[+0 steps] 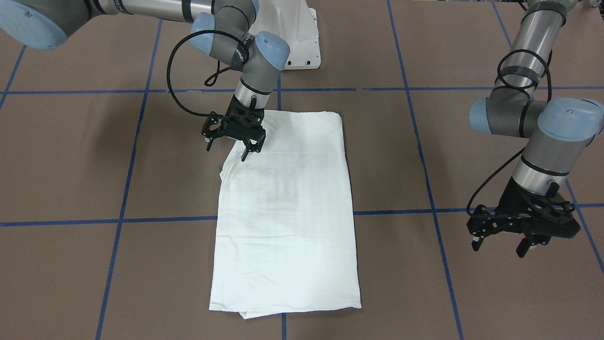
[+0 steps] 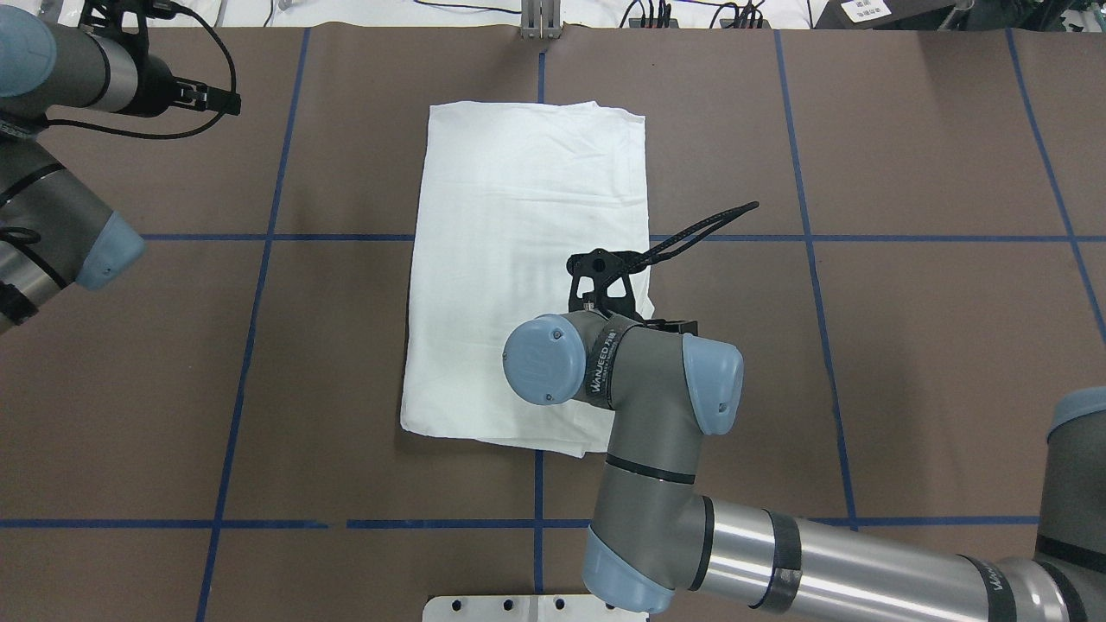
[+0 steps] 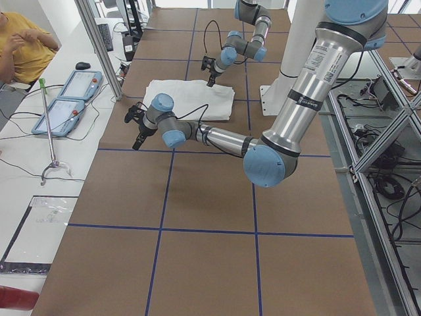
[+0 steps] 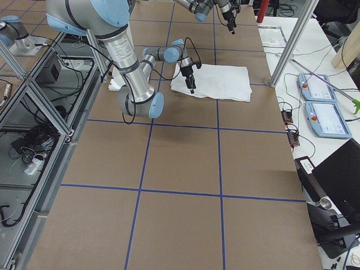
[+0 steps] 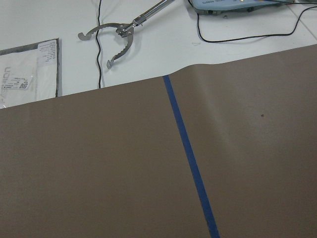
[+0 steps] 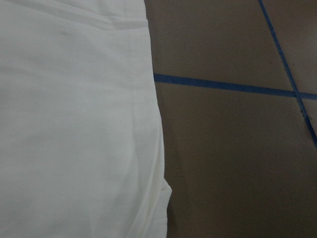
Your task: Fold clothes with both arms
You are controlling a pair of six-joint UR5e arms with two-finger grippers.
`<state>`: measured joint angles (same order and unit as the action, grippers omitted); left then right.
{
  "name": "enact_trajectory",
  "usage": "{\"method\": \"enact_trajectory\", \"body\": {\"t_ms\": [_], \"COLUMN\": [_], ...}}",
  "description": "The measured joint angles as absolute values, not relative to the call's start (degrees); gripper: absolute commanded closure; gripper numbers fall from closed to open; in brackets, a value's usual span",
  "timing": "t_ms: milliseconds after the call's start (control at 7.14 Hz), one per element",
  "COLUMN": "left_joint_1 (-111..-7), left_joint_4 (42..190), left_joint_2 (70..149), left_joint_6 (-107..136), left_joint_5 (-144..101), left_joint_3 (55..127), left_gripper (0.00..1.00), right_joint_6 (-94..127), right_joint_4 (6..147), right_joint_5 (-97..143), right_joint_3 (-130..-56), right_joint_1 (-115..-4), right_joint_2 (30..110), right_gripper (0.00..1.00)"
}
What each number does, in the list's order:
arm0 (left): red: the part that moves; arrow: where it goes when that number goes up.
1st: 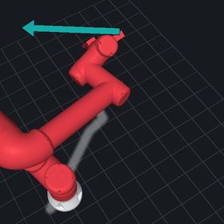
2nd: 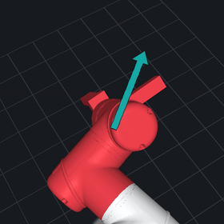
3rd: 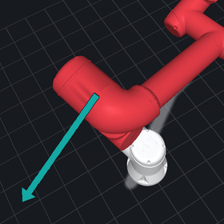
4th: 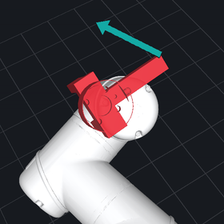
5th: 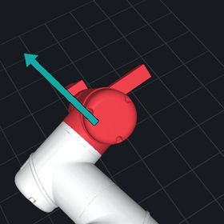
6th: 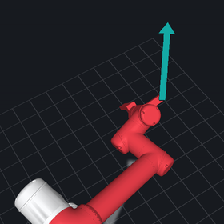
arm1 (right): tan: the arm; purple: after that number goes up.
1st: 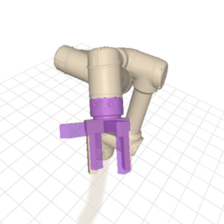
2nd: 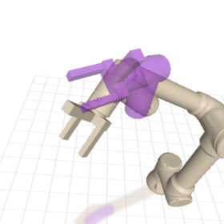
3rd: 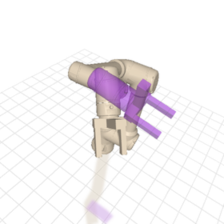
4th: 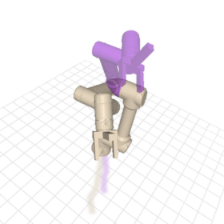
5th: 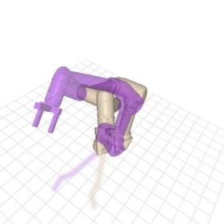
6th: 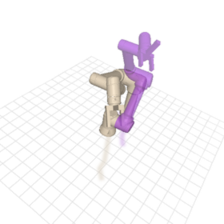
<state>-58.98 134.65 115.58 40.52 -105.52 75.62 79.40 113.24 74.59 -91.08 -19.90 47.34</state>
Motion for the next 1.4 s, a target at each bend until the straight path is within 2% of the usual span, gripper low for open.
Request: {"method": "enact_trajectory", "body": {"t_ms": [280,560,840,1120,1400], "left_joint_1": [-59.0,-59.0,-59.0,-58.3,-53.2], "left_joint_4": [134.6,134.6,134.5,133.9,130.6], "left_joint_2": [115.6,115.6,115.3,112.1,105.7], "left_joint_6": [40.5,40.5,40.8,45.0,54.6], "left_joint_5": [-105.5,-105.5,-106.6,-111.4,-112.9], "left_joint_3": [75.6,75.6,77.0,84.4,98.6], "left_gripper": [0.00,0.00,0.00,0.00,0.00], "right_joint_6": [78.1,75.8,74.9,74.9,75.6], "right_joint_4": [120.4,125.3,124.0,112.1,90.8], "right_joint_5": [74.7,74.6,74.9,76.3,79.2], "right_joint_3": [-93.2,-100.3,-106.4,-112.5,-116.2], "right_joint_1": [-19.9,-19.7,-19.6,-19.9,-20.1], "right_joint_2": [48.3,53.1,55.7,58.9,67.8], "right_gripper": [0.00,0.00,0.00,0.00,0.00]}}
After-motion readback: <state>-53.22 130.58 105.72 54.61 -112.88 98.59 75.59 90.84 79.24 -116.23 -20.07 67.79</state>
